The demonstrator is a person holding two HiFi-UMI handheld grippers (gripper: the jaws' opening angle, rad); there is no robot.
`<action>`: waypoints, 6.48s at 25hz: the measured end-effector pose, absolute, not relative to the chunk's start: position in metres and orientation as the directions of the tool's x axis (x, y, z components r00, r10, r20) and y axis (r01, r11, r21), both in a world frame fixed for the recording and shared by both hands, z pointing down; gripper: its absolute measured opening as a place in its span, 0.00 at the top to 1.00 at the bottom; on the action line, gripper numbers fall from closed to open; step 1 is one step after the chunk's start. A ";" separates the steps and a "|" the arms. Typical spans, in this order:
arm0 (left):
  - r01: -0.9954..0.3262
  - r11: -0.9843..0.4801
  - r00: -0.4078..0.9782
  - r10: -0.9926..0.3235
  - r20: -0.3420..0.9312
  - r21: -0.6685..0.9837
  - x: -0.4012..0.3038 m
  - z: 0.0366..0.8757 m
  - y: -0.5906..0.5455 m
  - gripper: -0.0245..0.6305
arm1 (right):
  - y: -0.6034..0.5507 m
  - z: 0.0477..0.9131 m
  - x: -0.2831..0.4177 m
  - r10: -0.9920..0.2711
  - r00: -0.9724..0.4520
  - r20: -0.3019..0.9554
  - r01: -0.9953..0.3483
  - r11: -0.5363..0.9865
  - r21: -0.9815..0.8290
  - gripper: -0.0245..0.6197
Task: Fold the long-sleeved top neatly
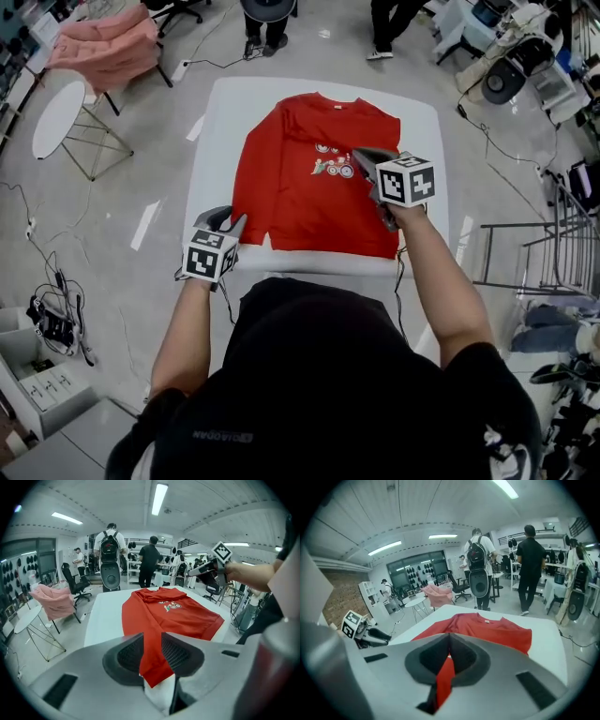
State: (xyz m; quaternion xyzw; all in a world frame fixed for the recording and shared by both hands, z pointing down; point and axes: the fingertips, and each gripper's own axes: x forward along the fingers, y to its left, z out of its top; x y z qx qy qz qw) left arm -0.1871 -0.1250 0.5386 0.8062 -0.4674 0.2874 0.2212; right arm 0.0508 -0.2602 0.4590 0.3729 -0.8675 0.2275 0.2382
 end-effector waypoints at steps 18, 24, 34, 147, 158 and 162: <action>-0.776 -0.619 0.298 -0.524 0.798 -0.117 -0.138 0.587 -0.072 0.78 | -0.099 0.523 0.150 -0.529 -0.543 0.652 -0.812 0.528 -0.248 0.95; -0.690 -0.687 0.210 -0.494 0.844 -0.230 -0.134 0.611 -0.061 0.78 | -0.068 0.546 0.132 -0.470 -0.572 0.672 -0.789 0.539 -0.294 0.95; -0.656 -0.711 0.162 -0.462 0.872 -0.255 -0.140 0.645 -0.067 0.78 | -0.059 0.553 0.134 -0.460 -0.564 0.686 -0.793 0.533 -0.296 0.95; -0.795 -0.494 0.605 -0.607 0.515 0.352 -0.061 0.269 -0.360 0.91 | -0.156 0.484 0.179 -0.558 -0.644 0.523 -0.751 0.590 -0.296 0.95; -0.834 -0.414 0.539 -0.469 0.700 0.365 0.057 0.383 -0.399 0.91 | -0.158 0.496 0.250 -0.570 -0.628 0.530 -0.771 0.546 -0.326 0.95; -0.850 -0.379 0.516 -0.457 0.725 0.366 0.084 0.417 -0.411 0.91 | -0.156 0.506 0.273 -0.565 -0.616 0.548 -0.782 0.522 -0.341 0.95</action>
